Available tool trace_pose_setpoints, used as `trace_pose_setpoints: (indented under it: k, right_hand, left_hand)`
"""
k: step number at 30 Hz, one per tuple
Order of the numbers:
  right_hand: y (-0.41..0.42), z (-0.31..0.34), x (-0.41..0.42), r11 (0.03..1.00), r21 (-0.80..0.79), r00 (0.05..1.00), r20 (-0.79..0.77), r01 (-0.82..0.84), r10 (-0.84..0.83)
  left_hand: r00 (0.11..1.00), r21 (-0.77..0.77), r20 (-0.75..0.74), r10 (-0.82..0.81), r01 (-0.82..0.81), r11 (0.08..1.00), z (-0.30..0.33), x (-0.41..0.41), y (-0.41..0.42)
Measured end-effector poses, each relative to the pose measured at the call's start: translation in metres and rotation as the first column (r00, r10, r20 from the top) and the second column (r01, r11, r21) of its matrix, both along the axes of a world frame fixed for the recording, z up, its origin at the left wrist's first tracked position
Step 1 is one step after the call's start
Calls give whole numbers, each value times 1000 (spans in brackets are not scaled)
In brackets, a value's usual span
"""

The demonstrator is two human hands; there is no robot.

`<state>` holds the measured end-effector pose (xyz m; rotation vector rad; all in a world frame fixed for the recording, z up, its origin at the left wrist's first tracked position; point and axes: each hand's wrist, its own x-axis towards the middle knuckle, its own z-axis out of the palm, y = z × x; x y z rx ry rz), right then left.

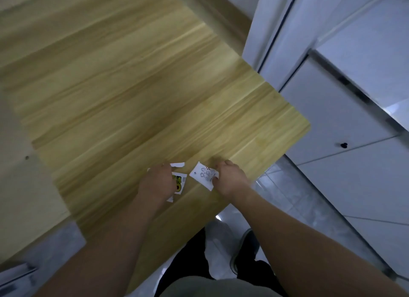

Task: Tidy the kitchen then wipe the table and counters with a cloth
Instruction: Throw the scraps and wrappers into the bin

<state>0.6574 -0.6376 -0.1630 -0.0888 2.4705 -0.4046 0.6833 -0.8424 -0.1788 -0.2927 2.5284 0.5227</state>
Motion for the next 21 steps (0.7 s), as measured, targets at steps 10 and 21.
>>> trace_pose_setpoints:
  k: [10,21]
  right_hand:
    - [-34,-23,1,983,166,991,-92,-81,97]
    - [-42,-45,8,974,208,984,-131,-94,123]
  left_hand:
    - [996,-253,47,-75,85,964,-25,24,0]
    - [991,-245,-37,-130,117,962,-40,27,-13]
